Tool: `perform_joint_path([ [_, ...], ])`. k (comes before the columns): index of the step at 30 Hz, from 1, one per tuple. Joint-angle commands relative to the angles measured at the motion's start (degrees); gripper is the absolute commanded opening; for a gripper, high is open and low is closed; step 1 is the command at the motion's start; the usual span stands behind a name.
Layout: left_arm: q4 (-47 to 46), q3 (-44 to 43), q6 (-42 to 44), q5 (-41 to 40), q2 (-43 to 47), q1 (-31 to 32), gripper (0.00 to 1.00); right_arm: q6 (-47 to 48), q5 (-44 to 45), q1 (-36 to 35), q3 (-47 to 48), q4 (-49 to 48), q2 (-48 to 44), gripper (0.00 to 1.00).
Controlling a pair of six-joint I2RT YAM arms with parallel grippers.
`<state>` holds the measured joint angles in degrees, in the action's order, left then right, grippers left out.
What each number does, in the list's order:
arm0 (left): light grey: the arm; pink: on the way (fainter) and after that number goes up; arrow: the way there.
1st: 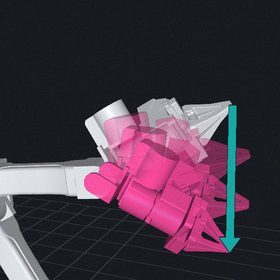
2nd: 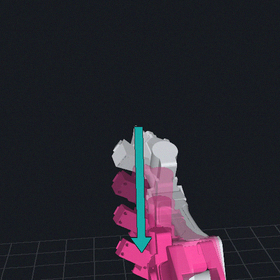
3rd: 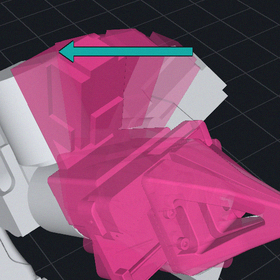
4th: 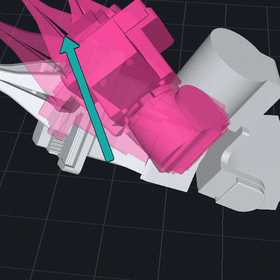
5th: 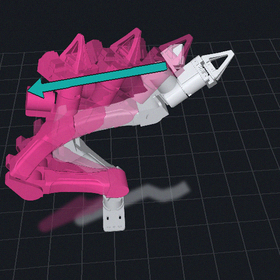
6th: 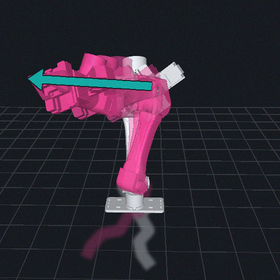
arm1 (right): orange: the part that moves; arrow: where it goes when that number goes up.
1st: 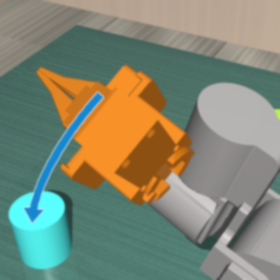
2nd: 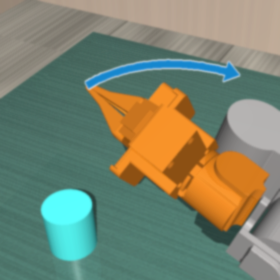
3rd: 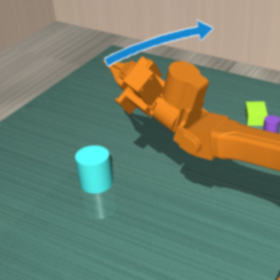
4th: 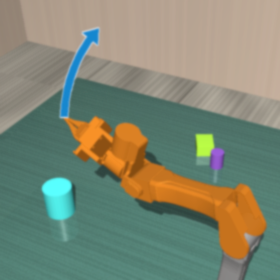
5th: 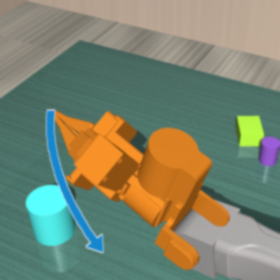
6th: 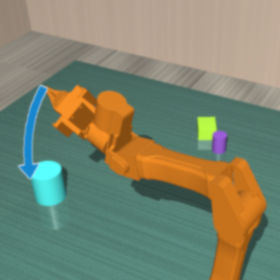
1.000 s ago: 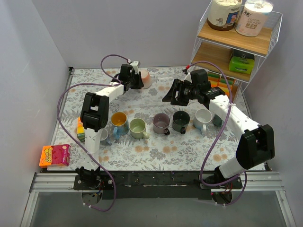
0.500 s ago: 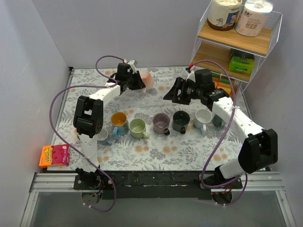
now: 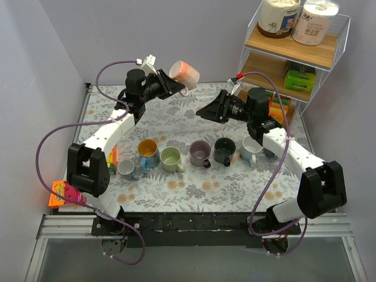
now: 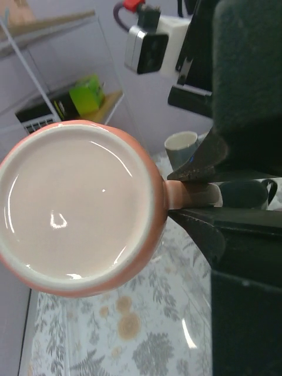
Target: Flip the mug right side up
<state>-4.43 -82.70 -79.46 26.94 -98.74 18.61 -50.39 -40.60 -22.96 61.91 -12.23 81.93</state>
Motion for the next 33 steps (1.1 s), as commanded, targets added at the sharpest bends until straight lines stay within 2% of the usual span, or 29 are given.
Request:
perform_joint_path([
  [1,-15.77,4.45,-12.35,4.43,11.09,0.29,0.0,-12.17,-2.03,-0.51,-1.7,-27.0,0.59,0.73],
  [4,-20.26,7.71,-16.68,4.88,14.0,0.46,0.0,-16.31,-1.85,-1.03,-0.22,-34.85,2.96,0.73],
  [8,-23.17,10.09,-21.34,6.81,18.13,1.25,0.0,-17.9,-1.76,-2.17,3.47,-37.34,6.04,0.73],
  [11,-22.73,10.8,-21.7,7.86,19.81,2.13,0.0,-18.51,-2.03,-2.97,5.93,-39.09,7.98,0.71],
  [14,-22.38,11.41,-21.79,7.43,21.74,3.01,0.0,-22.19,-3.6,-3.49,6.73,-45.23,9.04,0.7],
  [15,-21.68,11.33,-20.92,6.82,22.36,3.1,0.0,-24.73,-4.22,-3.58,6.73,-49.43,9.12,0.69],
  [18,-18.62,8.97,-17.5,4.44,22.63,4.24,0.0,-26.42,-5.1,-4.02,5.42,-53.15,7.46,0.69],
  [24,-18.07,7.72,-16.43,4.44,22.54,6.26,0.0,-25.63,-3.08,-4.11,6.11,-51.14,7.18,0.69],
  [29,-18.34,8.95,-17.04,4.26,22.63,7.75,0.0,-29.06,-1.68,-4.2,6.74,-52.89,8.51,0.54],
  [31,-19.21,9.48,-17.04,3.65,22.8,8.1,0.0,-29.06,-1.59,-4.28,6.64,-52.55,8.33,0.45],
  [33,-19.66,10.01,-17.04,3.73,23.06,8.28,0.0,-29.15,-1.41,-4.29,6.03,-52.63,7.9,0.42],
])
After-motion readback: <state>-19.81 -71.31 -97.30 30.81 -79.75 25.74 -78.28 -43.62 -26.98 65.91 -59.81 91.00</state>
